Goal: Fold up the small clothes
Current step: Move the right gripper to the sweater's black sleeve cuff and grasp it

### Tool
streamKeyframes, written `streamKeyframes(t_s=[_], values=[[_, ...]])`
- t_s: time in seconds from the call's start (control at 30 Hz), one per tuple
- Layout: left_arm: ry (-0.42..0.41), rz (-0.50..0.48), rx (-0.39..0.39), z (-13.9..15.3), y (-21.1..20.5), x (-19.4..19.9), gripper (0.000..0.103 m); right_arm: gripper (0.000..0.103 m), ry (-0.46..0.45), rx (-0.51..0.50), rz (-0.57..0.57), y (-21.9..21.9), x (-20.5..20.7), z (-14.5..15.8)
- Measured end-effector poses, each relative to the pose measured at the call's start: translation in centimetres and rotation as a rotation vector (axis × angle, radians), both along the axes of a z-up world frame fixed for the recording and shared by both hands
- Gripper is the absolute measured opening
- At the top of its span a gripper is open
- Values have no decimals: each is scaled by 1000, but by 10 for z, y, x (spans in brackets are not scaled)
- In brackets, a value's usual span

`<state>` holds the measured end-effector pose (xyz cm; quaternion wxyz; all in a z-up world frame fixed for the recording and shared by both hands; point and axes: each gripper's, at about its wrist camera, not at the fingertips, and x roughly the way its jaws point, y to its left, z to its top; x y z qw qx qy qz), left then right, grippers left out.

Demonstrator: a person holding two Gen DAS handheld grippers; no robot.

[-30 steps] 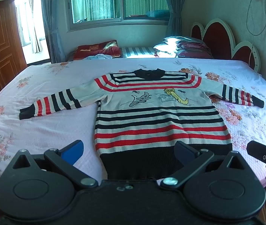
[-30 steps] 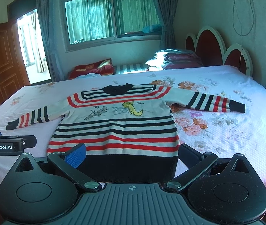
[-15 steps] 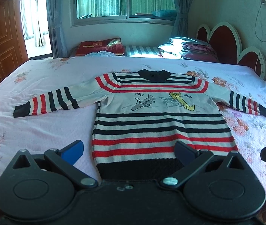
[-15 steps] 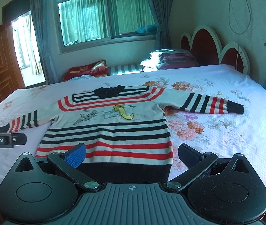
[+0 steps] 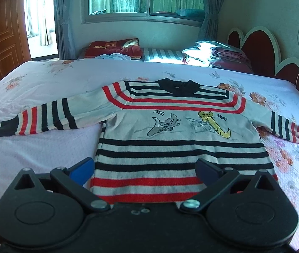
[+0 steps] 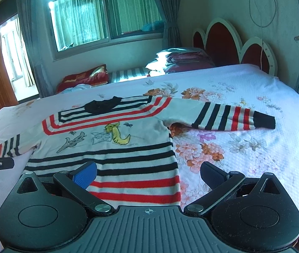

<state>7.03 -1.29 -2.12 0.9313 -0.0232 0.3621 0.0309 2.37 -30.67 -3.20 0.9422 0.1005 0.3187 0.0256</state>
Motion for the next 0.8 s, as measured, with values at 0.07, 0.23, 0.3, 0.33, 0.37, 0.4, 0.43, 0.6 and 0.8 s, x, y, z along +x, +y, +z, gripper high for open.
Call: streamKeyframes(t_s=[0.07,0.23,0.3,0.33,0.37,0.4,0.43,0.6,0.8], values=[[1,-1,10,-3,-3,11,101,103,3,2,-2,-7,12,-4],[9,8,26,-12,-9,41,100,103,35,11,-28,-32,46,-16],[18,14,16,-16,-11,54,99,103,38,21,-44,-46,59,-21],[18,17,14,-18,-13,60,99,103,40,20,-54,-52,65,-23],[17,20,14,-20,-15,66,99,103,41,20,-61,-58,71,-26],[14,21,12,-22,-16,71,99,103,44,21,-69,-64,77,-28],[15,23,12,-24,-18,77,99,103,51,23,-76,-71,85,-32],[17,35,16,-34,-28,105,98,103,82,30,-106,-99,116,-50],[30,32,40,-48,-40,137,96,102,123,43,-170,-137,150,-73]])
